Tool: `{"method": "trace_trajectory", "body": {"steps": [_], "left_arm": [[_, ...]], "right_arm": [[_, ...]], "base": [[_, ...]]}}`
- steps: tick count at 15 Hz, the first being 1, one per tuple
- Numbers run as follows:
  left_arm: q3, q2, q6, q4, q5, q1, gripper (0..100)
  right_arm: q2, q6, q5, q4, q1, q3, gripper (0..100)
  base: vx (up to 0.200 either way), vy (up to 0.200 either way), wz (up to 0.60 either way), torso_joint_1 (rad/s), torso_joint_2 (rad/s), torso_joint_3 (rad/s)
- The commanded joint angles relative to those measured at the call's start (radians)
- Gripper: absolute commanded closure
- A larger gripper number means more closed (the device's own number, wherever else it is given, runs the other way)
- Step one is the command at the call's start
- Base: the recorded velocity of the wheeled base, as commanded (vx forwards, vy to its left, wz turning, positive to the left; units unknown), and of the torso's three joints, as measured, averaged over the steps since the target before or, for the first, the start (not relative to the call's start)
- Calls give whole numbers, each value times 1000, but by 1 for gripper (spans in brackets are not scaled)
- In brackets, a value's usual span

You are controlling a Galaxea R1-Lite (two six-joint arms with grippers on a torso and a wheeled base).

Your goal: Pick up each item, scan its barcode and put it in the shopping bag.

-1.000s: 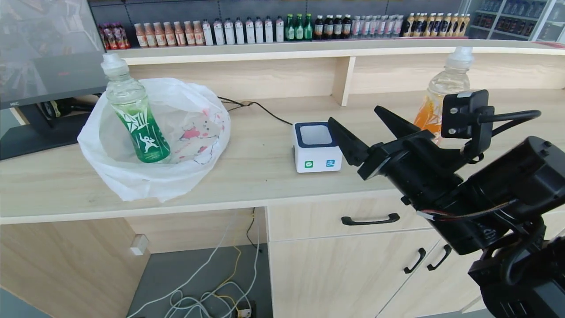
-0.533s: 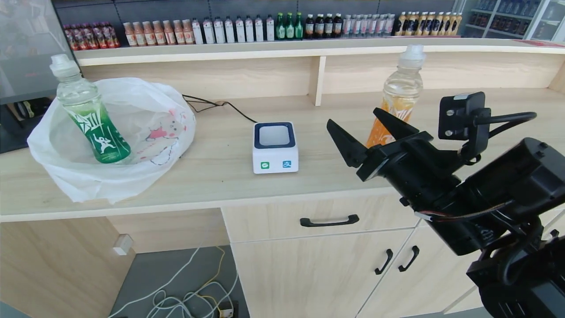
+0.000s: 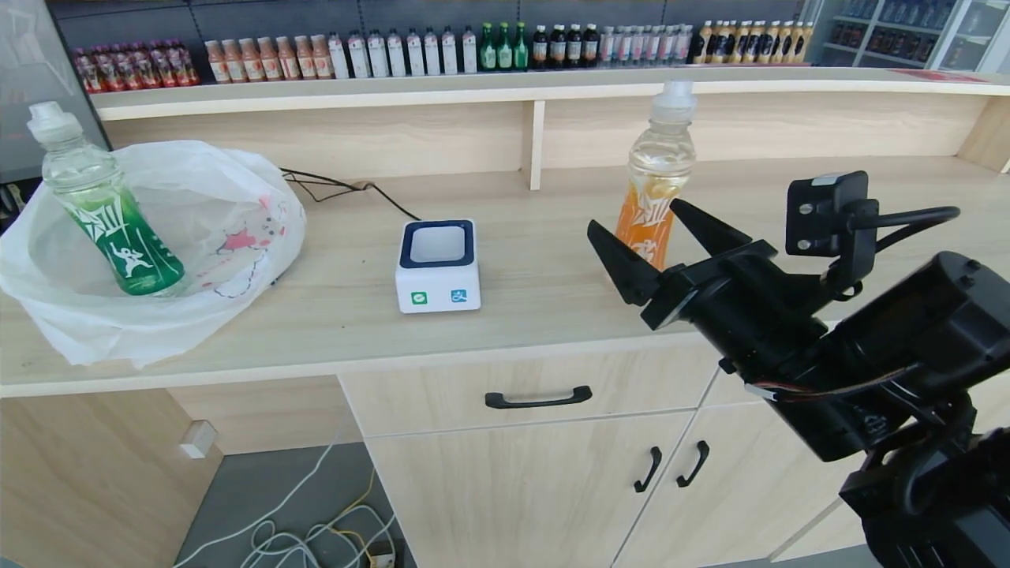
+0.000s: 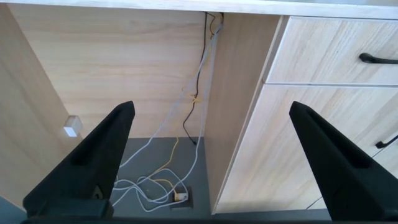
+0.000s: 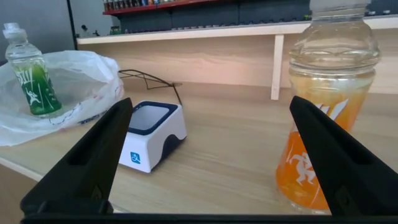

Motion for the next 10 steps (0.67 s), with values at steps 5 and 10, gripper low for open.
{"method": "trace_trajectory", "body": {"steps": [5,10], "left_arm": [[0,0,1,0,0,0,0],[0,0,1,0,0,0,0]], "right_arm": [[-30,-13,0,0,-50,52,0],[-100,-27,-3,230,-70,-46,0]], "base": [[0,0,0,0,0,0],[0,0,0,0,0,0]]}}
